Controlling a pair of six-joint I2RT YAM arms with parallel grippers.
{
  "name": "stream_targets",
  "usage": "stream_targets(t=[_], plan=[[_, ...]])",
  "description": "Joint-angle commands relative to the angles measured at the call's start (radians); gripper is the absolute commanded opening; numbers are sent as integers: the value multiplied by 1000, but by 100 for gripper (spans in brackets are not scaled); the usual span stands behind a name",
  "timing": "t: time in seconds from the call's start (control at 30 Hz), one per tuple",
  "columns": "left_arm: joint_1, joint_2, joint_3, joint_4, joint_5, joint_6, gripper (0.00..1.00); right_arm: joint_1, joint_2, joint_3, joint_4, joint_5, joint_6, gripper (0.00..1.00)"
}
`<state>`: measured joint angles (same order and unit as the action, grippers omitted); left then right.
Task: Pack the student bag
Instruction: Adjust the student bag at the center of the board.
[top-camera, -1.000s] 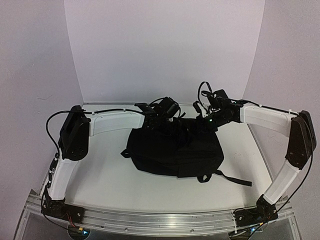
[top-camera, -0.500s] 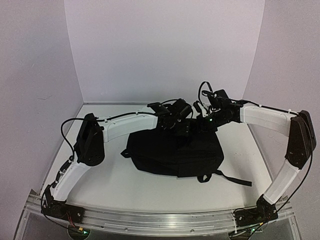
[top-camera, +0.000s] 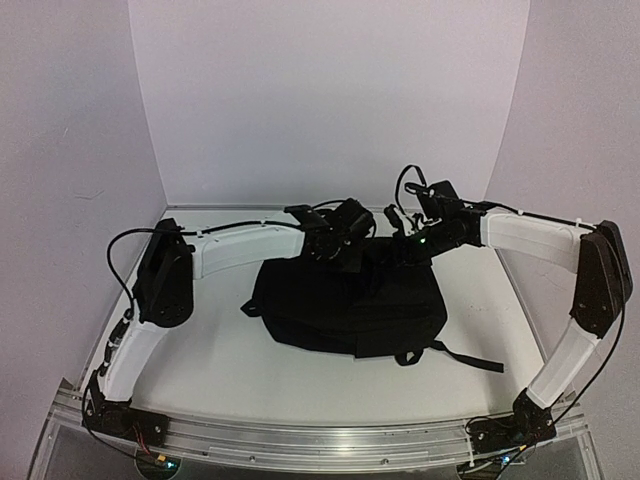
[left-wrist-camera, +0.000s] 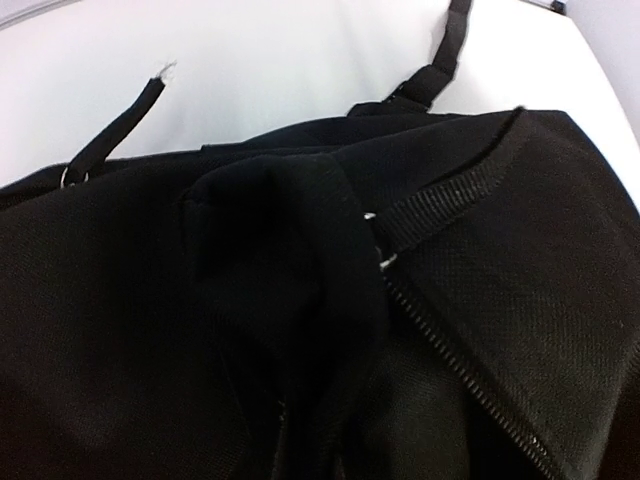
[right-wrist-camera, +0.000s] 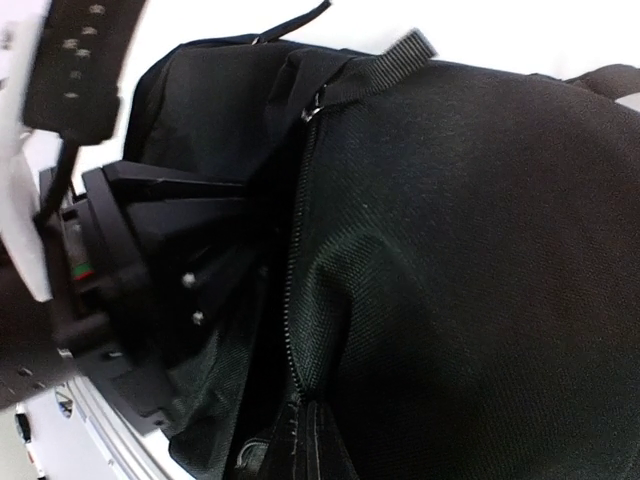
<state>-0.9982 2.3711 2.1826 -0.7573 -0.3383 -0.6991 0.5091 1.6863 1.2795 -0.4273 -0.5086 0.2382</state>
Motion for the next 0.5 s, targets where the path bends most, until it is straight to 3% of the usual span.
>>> stream_targets(t=[0.0, 0.17, 0.47], plan=[[9, -245, -210, 170, 159, 116, 6, 16, -12, -8, -19, -70, 1, 0], [51, -426, -367, 300, 332, 172, 0, 47, 4, 29, -17, -83, -1, 0], [187, -536, -540, 400, 554, 176, 1, 217, 103, 66, -19, -188, -12, 0]])
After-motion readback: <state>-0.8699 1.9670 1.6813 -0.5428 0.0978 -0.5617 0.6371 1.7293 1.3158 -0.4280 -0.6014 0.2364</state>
